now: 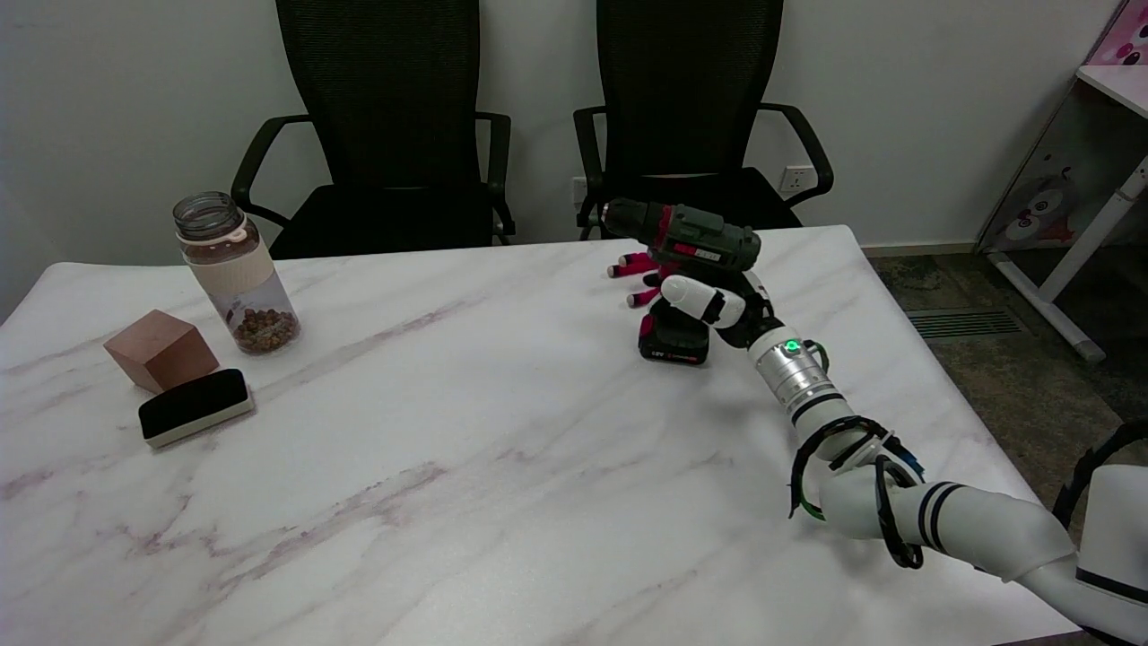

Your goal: Pick up the power screwdriver.

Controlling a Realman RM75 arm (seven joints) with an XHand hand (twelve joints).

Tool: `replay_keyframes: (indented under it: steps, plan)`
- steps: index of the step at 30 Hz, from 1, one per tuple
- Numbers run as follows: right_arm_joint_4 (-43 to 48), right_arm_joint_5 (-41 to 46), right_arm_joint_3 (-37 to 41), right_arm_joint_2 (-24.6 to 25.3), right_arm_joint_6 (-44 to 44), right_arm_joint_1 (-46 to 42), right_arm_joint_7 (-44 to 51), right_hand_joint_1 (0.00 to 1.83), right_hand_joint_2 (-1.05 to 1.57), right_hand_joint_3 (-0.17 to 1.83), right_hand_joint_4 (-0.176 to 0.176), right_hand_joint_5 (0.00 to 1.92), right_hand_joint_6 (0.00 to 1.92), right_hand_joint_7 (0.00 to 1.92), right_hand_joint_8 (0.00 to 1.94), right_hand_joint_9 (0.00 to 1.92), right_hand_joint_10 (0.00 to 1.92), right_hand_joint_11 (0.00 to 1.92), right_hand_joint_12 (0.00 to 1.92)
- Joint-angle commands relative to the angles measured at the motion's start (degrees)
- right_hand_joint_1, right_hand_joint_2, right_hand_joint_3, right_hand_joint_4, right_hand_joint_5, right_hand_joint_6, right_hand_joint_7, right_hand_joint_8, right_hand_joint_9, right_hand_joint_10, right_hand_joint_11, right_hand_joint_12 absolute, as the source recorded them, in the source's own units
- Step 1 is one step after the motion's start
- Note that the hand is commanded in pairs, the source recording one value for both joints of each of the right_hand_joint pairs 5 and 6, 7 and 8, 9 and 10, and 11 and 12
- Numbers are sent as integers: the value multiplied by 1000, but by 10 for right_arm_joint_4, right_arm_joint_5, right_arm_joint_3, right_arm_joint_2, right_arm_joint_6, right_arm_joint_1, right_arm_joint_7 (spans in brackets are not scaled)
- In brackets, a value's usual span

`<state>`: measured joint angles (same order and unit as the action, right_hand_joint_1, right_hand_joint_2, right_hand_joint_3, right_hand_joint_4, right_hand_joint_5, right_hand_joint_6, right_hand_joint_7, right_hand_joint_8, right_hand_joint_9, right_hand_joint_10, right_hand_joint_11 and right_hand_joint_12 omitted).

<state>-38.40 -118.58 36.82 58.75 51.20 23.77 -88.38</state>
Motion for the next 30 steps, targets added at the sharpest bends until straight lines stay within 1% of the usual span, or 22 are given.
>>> replay_keyframes:
  steps: [1,4,9,17,19,20,22,24,25,26,27,28,30]
  plan:
    - [1,-3,-8,1,-15,2,-24,940,-11,800,176,497,497,497,497,759,759,1100,1100]
    - [2,-3,-8,1,-17,3,-24,955,96,822,176,526,526,526,526,778,778,1077,1077]
    - [2,-3,-8,1,-17,4,-24,973,212,833,176,547,547,547,547,846,846,1121,1121]
    - [4,-3,-8,1,-22,7,-24,984,249,926,176,606,606,606,606,972,972,1220,1220]
    - [4,-3,-8,1,-23,7,-24,948,245,964,176,639,639,639,639,1005,1005,1242,1242]
    - [4,-3,-8,1,-23,8,-24,945,245,985,176,675,675,675,675,1041,1041,1245,1245]
    - [4,-3,-9,1,-23,9,-24,935,260,1023,176,780,780,780,780,1172,1172,1253,1253]
    - [4,-3,-10,1,-23,12,-24,934,296,1027,176,867,867,867,867,1280,1280,1297,1297]
    - [4,-3,-10,1,-23,12,-24,937,323,1016,168,922,922,922,922,1317,1317,1339,1339]
    - [4,-3,-10,1,-23,13,-24,909,355,999,145,984,984,984,984,1354,1354,1383,1383]
    - [4,-3,-10,1,-23,14,-24,904,365,993,118,1005,1005,1005,1005,1366,1366,1400,1400]
    - [4,-3,-10,1,-23,15,-25,898,410,965,1,1098,1098,1098,1098,1405,1405,1457,1457]
    - [1,-3,-10,1,-20,15,-25,882,442,941,-24,1188,1188,1188,1188,1436,1436,1507,1507]
